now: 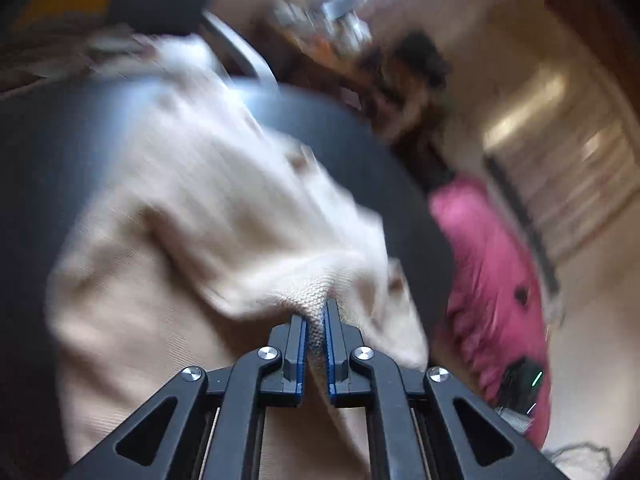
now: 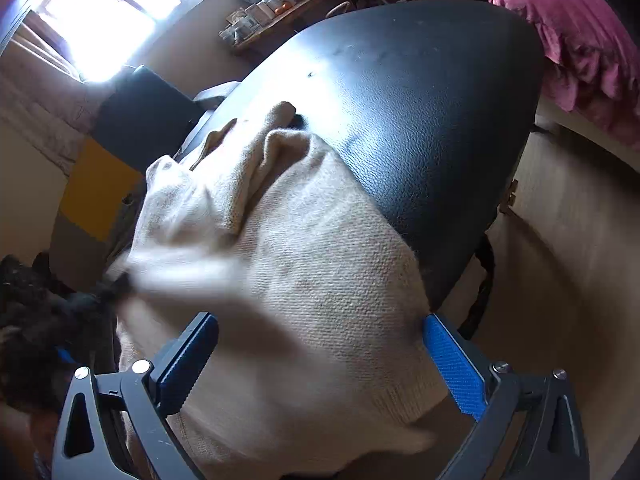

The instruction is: Fold clothes

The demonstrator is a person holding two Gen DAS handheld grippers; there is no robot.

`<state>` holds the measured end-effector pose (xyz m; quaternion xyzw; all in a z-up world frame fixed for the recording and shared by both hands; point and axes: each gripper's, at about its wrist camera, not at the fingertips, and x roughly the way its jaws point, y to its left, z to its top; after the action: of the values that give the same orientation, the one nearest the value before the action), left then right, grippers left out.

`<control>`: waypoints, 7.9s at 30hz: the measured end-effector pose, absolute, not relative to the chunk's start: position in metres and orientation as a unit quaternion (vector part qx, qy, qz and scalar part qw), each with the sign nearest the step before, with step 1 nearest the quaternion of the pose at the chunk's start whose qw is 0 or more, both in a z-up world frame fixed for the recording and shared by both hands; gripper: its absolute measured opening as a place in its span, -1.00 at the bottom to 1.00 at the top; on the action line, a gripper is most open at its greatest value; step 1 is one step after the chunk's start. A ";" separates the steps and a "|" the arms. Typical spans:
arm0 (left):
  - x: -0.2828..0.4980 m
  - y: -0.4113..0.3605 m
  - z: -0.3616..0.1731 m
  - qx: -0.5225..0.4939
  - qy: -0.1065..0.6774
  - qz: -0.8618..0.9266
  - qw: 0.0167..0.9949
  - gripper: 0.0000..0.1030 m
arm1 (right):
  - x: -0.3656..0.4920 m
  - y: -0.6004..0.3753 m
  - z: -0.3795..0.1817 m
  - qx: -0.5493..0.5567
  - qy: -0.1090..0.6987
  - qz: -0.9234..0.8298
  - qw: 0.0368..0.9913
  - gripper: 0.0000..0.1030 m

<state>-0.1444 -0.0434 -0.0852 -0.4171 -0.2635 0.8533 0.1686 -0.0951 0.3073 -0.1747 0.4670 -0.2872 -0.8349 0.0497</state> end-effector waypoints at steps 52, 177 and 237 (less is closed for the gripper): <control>0.102 -0.193 -0.148 -0.539 -0.182 0.822 -0.023 -0.83 | -0.096 0.124 -0.163 0.471 0.111 -0.849 0.213 1.00; 0.041 -0.370 -0.036 -0.297 -0.297 0.904 -0.083 -0.55 | -0.180 -0.034 -0.061 0.445 -0.101 -0.784 0.420 0.00; 0.149 -0.209 -0.124 -0.388 -0.255 0.885 -0.027 0.79 | -0.001 0.029 -0.190 0.357 0.207 -0.803 0.429 1.00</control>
<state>0.1488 -0.2089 -0.1244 -0.3881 -0.2550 0.8852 -0.0267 -0.0006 0.0286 -0.1898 0.3570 0.2074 -0.8034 0.4291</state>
